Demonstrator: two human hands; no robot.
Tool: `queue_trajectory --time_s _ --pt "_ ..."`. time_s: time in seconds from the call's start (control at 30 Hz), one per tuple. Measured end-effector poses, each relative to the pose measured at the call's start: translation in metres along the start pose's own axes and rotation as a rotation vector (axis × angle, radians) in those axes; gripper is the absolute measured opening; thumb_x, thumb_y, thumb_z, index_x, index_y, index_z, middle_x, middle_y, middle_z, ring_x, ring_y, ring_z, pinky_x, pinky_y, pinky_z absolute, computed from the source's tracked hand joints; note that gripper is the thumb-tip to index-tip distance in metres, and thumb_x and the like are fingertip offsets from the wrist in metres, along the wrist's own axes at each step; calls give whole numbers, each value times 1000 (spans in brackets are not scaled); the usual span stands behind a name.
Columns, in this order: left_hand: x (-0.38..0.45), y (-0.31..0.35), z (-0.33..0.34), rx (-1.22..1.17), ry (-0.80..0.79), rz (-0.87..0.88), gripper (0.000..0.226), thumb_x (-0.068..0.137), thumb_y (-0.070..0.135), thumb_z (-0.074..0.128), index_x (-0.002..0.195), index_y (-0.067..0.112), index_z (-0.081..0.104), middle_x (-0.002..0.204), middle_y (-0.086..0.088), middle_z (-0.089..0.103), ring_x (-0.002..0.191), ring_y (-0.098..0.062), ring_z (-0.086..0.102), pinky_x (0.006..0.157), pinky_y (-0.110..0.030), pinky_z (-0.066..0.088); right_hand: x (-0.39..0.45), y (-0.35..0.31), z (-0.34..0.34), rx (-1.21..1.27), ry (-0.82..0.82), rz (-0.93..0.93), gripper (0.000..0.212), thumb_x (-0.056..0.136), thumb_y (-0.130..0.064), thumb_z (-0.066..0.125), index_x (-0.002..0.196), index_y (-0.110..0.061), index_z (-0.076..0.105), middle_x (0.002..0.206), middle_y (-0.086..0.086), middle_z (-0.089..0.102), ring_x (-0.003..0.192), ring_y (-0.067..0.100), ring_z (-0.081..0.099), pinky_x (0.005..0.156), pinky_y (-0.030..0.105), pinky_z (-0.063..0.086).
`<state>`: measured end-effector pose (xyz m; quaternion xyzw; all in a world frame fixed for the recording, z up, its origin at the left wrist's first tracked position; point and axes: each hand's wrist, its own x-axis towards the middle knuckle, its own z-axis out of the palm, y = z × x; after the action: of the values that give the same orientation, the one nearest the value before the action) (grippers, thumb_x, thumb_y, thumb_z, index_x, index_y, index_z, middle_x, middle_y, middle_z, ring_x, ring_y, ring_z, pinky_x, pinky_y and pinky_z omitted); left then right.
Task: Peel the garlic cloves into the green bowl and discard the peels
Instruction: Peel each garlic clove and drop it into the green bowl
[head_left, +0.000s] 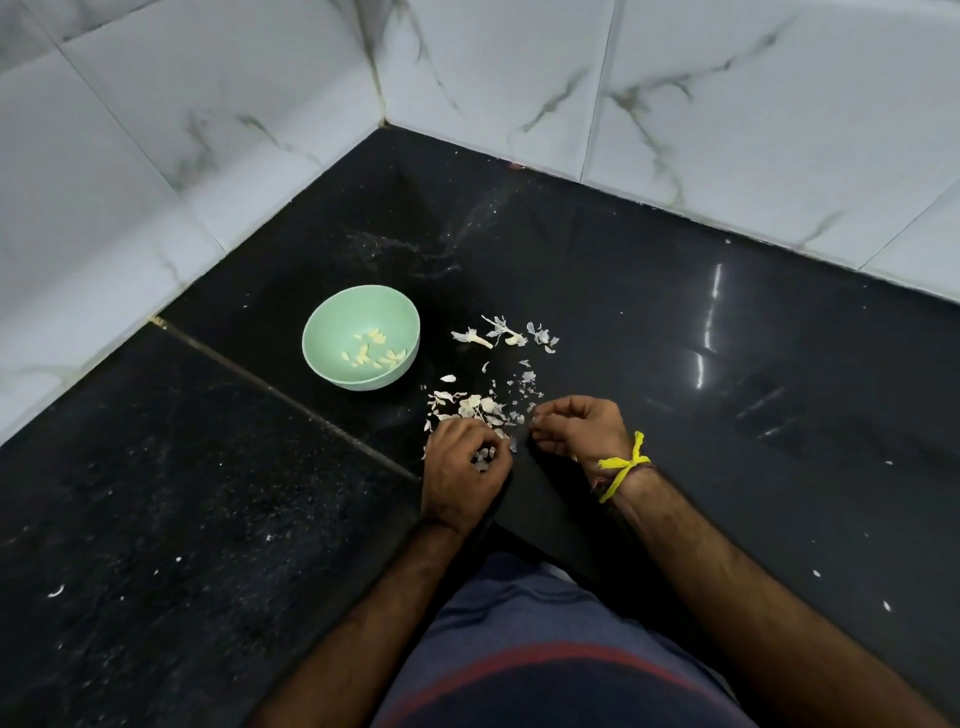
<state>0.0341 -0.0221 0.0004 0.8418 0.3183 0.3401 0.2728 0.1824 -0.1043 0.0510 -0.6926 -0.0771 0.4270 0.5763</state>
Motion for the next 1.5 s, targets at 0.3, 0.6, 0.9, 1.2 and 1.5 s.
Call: queue_trajectory --time_s 0.3,0.6,0.9,1.2,1.5 --pt "0 -1 1 13 -6 -4 11 81 11 77 87 15 68 89 2 67 88 -20 58 83 -33 46 -7 6 0 -128 72 -42 16 76 7 77 77 -8 73 69 13 68 55 14 67 57 22 58" --pt "1 -6 5 -39 -2 5 4 84 14 72 87 15 68 89 1 68 86 -26 61 79 -43 51 -16 3 7 -270 85 -70 8 82 5 73 78 -1 70 62 7 68 48 11 61 53 23 57" --pt "-2 -3 4 -17 -9 5 4 85 20 66 87 16 67 90 3 67 89 -25 60 78 -43 48 -16 -3 4 -373 80 -14 12 81 7 73 74 -3 71 61 7 70 51 12 65 55 24 59" --pt "-3 -2 3 89 -75 35 7 86 24 62 86 18 66 90 4 67 91 -24 58 76 -42 47 -6 -26 9 -1012 -60 -93 6 79 -10 75 82 -13 79 78 3 74 69 10 63 65 18 46" --pt "-4 -1 5 174 -68 32 9 89 23 67 89 14 68 93 0 67 92 -26 60 78 -42 47 7 -25 9 -1037 -50 -53 6 74 -12 70 70 -9 72 75 12 70 69 26 67 53 21 43"
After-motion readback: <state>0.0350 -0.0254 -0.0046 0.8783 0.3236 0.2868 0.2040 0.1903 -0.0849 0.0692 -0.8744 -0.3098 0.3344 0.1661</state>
